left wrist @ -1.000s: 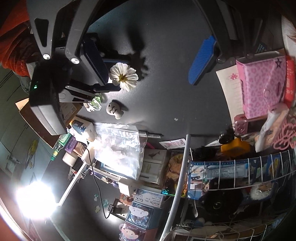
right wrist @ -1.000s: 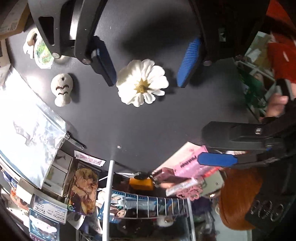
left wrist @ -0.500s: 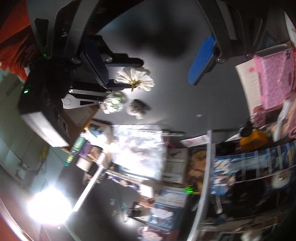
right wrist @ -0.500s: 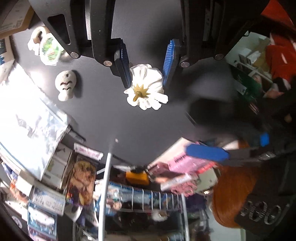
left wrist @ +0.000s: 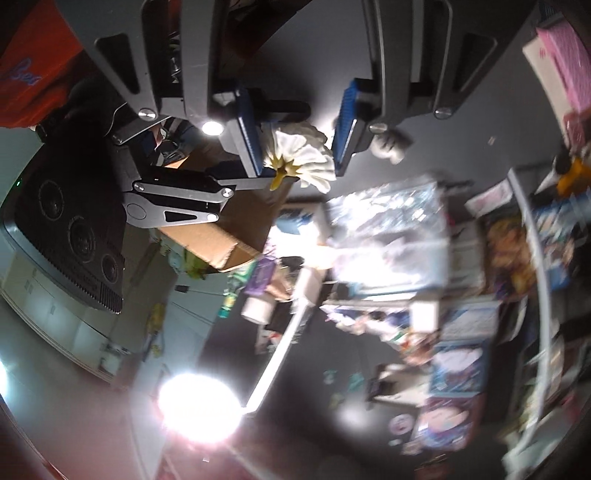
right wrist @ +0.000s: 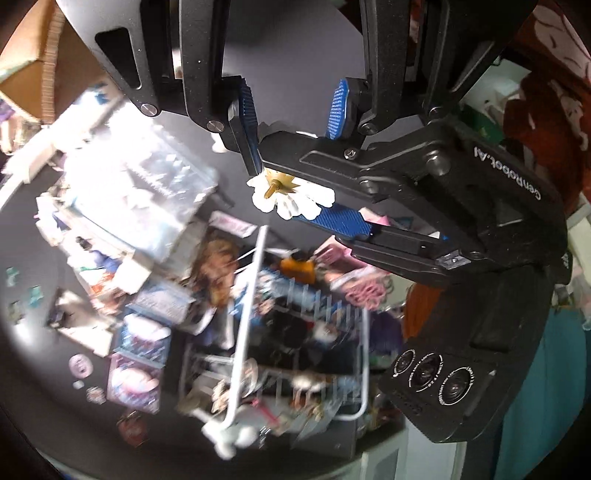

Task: Organize objects
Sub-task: 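Close the left gripper on the flower while the right gripper releases it, then lower the flower into the cardboard box and open the left gripper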

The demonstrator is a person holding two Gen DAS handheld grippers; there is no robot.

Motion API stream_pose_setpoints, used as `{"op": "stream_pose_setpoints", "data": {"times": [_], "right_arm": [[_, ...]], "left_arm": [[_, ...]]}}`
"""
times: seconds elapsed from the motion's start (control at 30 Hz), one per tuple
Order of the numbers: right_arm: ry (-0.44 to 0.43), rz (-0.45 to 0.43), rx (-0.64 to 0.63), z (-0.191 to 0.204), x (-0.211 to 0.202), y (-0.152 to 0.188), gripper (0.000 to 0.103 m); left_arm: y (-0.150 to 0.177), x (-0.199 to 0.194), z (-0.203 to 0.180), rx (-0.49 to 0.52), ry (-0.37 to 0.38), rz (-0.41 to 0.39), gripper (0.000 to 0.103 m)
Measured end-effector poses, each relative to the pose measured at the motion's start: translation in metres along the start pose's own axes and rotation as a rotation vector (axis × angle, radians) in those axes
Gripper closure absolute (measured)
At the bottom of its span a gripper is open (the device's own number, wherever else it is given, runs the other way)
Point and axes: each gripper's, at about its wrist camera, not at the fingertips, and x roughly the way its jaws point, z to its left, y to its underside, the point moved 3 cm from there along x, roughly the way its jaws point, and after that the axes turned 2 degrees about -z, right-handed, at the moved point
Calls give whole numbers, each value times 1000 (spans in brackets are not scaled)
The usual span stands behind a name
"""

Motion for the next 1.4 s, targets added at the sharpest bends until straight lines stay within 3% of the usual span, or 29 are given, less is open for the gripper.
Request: {"op": "stream_pose_setpoints", "data": {"times": [0.27,0.5,0.77,0.83,0.87,0.9,0.93,1.1,1.4], "right_arm": [[145,-30,27,-52,-61,5,76],[209,-11,118,-111,-96,26,76],[240,73,213,-166,-104,58,76],[248,88,225,-172,-104,63,74],[251,97,232,-175,-104,65,65],[253,110,237,-177,-103,68,51],[254,114,237,-178,-104,70,45],[276,130,238,-183,-105,78,42],[281,121,246,-181,-106,73,42]], "left_arm": [[-51,49,-53,90,104,32,72],[-78,115,-90,120,191,122,73],[-87,176,-110,136,193,225,73],[-87,182,-112,153,176,235,60],[-88,183,-113,162,163,232,54],[-89,182,-112,168,150,223,39],[-90,181,-111,169,143,214,33],[-96,170,-104,165,116,176,25],[-97,131,-83,143,38,78,24]]}}
